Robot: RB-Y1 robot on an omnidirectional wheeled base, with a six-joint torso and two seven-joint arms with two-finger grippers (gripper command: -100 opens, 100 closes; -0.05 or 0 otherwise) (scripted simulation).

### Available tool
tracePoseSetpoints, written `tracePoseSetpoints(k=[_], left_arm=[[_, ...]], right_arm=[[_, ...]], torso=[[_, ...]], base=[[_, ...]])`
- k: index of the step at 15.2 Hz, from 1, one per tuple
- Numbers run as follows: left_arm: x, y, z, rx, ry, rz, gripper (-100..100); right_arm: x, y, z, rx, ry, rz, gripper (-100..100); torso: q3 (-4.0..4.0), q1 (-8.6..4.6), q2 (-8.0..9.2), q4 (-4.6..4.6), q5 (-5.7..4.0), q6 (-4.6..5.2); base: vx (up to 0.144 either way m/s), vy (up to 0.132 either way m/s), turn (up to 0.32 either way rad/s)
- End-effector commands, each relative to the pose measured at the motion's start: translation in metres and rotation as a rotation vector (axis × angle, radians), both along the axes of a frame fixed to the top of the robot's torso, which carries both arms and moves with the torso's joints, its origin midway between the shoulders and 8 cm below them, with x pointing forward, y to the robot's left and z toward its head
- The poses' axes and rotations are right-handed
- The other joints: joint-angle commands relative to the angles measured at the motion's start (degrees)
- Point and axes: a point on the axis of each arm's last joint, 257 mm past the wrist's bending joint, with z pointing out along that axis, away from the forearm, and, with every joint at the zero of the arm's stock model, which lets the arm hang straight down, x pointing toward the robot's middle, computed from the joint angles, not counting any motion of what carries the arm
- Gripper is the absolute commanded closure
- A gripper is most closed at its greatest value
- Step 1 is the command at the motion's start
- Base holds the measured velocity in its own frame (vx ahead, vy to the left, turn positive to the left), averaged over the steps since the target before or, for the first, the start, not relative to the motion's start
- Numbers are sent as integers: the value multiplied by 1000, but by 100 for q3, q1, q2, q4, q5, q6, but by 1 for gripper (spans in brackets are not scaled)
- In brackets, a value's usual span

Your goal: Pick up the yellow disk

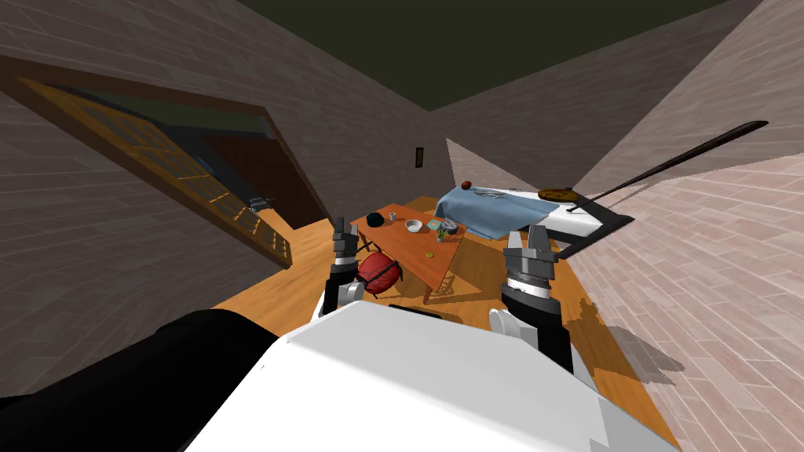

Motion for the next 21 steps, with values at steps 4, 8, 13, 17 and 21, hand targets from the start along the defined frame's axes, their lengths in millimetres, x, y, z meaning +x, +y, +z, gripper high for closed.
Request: tracePoseSetpoints(k=[4, 8, 13, 17, 21], left_arm=[[0, 0, 0, 0, 0, 0, 0], [0, 0, 0, 0, 0, 0, 0], [0, 0, 0, 0, 0, 0, 0], [0, 0, 0, 0, 0, 0, 0], [0, 0, 0, 0, 0, 0, 0]], right_arm=[[15, 25, -20, -117, 55, 52, -100], [30, 53, -51, -245, 119, 101, -100], [39, 74, -80, -369, 171, 146, -100], [46, 95, -117, -505, 226, 191, -100], [48, 113, -160, -659, 282, 238, -100]], torso=[[4, 7, 7, 1, 1, -3], [7, 16, 12, 3, 3, -3], [5, 14, 8, 1, 3, -3], [1, 15, 2, 0, 3, -5], [-1, 13, -2, -1, 3, -5]], base=[[-23, 22, 116], [-35, 44, 168], [-20, 38, 163], [-6, 38, 201], [7, 34, 215]])
